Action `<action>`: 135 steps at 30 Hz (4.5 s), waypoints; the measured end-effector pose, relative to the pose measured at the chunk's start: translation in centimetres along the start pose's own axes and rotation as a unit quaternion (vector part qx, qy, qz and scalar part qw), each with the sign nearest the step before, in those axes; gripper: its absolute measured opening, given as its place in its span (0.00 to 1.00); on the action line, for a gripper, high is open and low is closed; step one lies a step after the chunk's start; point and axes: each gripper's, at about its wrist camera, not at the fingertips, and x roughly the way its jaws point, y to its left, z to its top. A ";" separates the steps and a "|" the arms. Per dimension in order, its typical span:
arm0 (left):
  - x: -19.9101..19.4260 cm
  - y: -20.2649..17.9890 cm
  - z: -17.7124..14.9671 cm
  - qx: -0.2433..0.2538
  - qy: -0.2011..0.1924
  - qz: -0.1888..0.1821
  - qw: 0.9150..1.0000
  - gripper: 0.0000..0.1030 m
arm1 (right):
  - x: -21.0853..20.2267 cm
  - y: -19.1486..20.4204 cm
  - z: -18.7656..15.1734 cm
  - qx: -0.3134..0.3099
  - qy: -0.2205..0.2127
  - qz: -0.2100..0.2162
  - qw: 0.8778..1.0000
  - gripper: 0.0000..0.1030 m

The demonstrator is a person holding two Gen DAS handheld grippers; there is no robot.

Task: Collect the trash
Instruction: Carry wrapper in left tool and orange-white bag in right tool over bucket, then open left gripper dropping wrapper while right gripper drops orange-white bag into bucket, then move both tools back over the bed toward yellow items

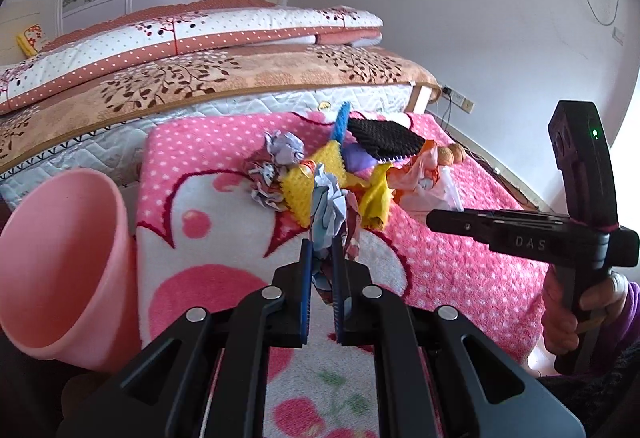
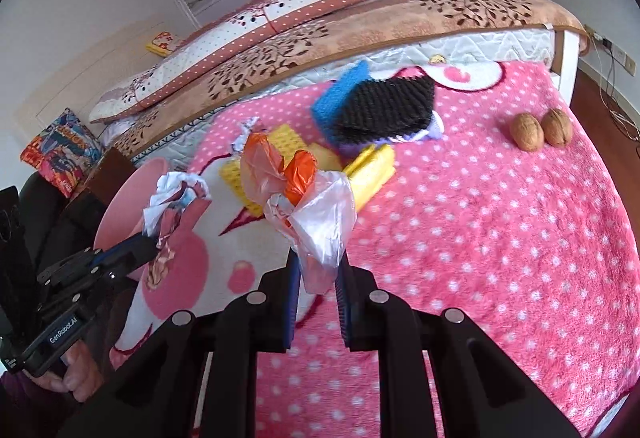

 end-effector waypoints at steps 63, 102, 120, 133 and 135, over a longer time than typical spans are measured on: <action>-7.5 20.2 -4.1 -0.231 -0.059 0.230 0.943 0.08 | 16.3 27.1 3.7 -0.176 0.117 0.123 0.970 0.16; -8.9 14.8 -2.4 -0.174 -0.079 0.199 0.961 0.30 | 8.5 22.2 1.8 -0.177 0.026 0.098 0.979 0.50; -6.6 9.2 -0.1 -0.126 -0.064 0.121 0.983 0.30 | 0.3 12.0 0.9 -0.130 -0.069 0.007 0.989 0.52; 0.2 3.0 2.7 -0.057 -0.013 0.024 0.998 0.30 | 0.9 2.1 0.6 -0.020 -0.053 -0.068 0.996 0.54; 1.2 2.0 3.0 -0.041 -0.009 0.020 0.999 0.30 | 1.2 1.4 0.6 -0.015 -0.052 -0.070 0.996 0.54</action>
